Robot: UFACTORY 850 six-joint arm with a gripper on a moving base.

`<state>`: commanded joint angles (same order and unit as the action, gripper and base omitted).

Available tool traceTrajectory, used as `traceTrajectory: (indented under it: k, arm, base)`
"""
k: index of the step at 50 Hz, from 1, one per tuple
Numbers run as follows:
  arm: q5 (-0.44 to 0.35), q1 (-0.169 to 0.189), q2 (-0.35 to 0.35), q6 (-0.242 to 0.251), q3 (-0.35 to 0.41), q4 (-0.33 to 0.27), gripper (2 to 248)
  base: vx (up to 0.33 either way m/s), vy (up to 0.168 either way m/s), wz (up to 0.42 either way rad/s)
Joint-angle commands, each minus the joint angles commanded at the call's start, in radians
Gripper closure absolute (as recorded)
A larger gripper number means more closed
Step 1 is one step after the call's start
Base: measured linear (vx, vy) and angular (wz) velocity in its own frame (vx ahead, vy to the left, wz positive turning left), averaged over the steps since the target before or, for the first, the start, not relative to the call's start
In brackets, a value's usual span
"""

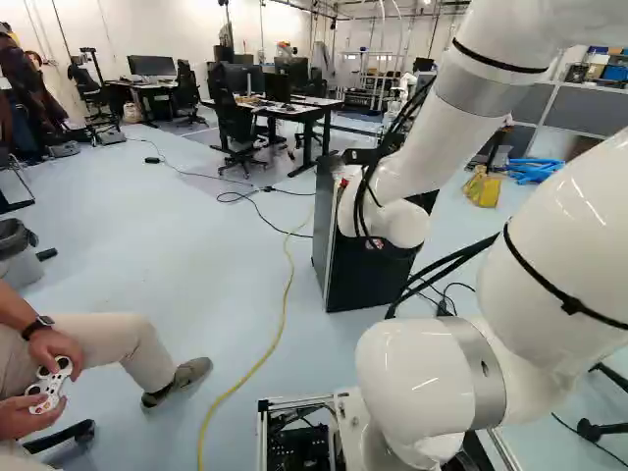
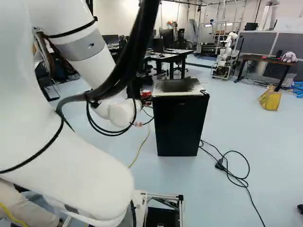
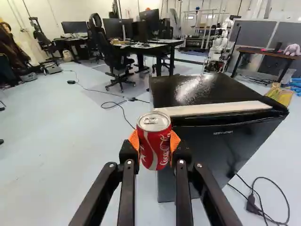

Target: Grab a drink from the fridge

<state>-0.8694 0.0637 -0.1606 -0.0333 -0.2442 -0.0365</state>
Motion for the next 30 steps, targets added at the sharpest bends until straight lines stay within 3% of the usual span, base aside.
traceTrajectory:
  k: [30]
  arm:
    - [-0.003,-0.052,-0.096,0.027,0.127,0.03,167]
  base:
    - [0.0,0.0,0.0]
